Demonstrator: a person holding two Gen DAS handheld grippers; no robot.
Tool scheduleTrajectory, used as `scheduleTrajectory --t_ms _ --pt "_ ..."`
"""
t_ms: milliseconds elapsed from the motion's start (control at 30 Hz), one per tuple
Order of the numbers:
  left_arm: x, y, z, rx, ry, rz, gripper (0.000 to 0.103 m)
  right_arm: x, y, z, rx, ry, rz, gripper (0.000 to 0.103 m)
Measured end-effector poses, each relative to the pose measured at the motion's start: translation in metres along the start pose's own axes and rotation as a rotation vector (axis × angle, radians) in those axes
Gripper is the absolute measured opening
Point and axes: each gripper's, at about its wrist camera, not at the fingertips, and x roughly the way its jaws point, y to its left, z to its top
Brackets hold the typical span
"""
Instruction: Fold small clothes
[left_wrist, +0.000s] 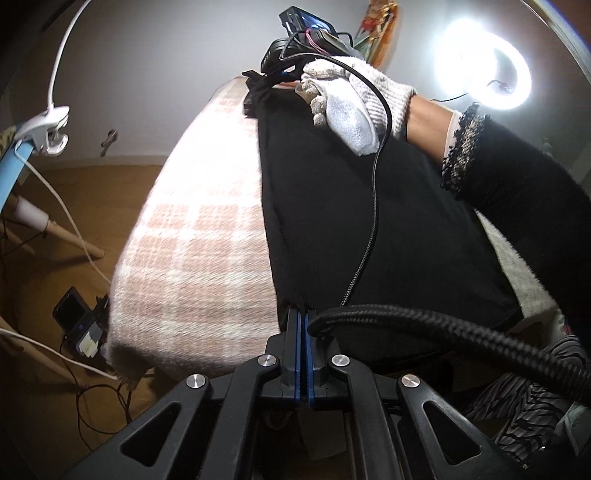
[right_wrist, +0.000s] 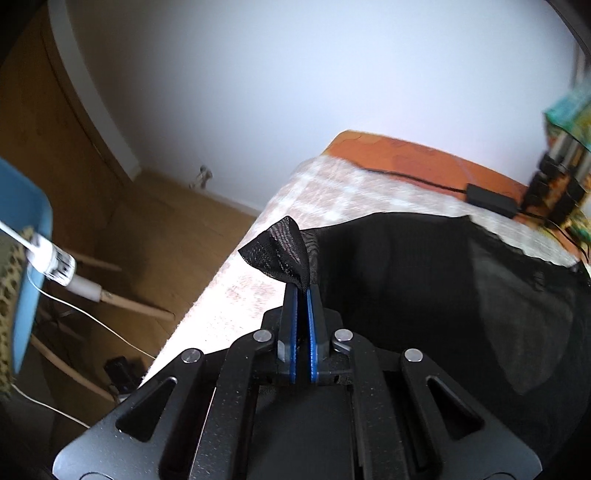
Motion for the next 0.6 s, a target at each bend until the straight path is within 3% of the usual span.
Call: scheduleTrajectory --t_ms 333,567,600 --pt "0.006 -0.063 0.002 0.133 0.000 -0.045 0.000 -0.068 -0.080 -0.013 0.111 -0.114 -0.002 0.006" --pt "0.032 -0.095 0.006 0.217 0.084 -0.086 0.000 -0.062 -0.134 -0.037 0.191 -0.049 -0.059 0.006" --pt "0.035 -0.099 0.006 0.230 0.094 -0.089 0.012 -0.060 -0.140 -0.038 0.201 -0.041 -0.077 0.006"
